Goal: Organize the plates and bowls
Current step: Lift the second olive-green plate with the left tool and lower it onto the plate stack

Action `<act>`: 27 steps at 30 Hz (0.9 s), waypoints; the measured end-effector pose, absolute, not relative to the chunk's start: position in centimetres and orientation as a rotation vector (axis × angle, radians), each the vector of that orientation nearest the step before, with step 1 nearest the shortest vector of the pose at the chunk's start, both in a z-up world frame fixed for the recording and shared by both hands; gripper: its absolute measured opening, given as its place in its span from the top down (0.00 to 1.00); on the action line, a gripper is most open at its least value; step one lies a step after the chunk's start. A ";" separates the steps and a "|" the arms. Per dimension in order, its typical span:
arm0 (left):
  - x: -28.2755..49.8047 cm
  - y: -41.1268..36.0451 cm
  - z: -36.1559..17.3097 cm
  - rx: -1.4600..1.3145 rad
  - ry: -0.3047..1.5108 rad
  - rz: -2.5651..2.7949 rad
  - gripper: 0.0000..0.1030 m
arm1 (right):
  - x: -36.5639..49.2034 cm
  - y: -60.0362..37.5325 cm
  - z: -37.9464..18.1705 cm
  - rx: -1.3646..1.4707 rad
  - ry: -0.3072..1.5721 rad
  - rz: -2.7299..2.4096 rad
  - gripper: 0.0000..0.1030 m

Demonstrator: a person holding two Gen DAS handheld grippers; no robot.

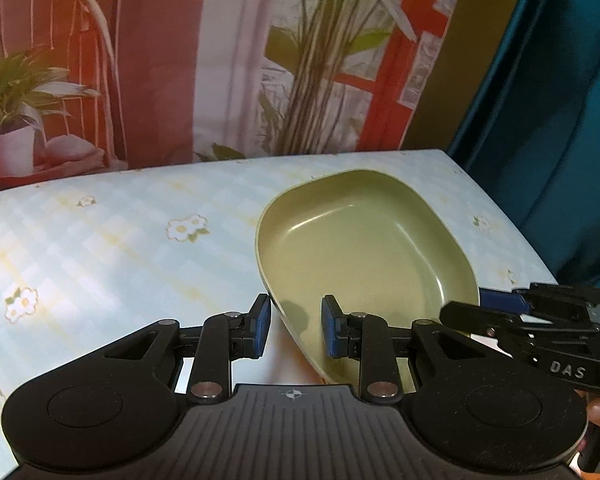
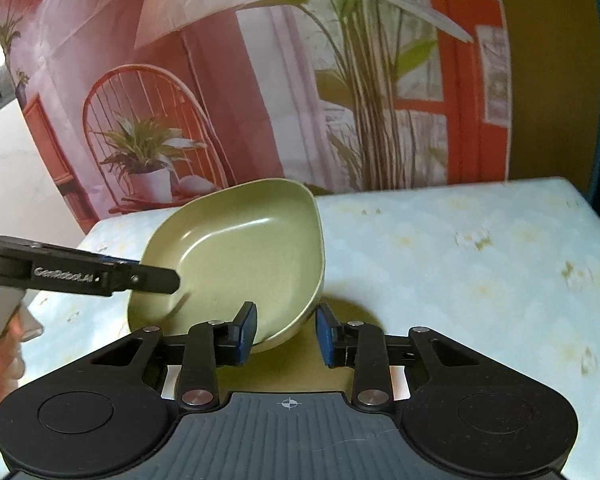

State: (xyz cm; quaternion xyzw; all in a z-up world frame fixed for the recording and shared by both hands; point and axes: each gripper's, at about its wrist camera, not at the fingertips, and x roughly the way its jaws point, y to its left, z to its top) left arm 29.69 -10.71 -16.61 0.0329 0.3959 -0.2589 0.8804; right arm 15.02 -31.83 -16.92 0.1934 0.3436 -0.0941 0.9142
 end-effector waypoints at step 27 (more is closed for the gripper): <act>28.7 -13.8 -19.4 0.167 0.861 -0.565 0.72 | 9.6 -31.2 -18.7 0.473 0.754 -0.221 0.73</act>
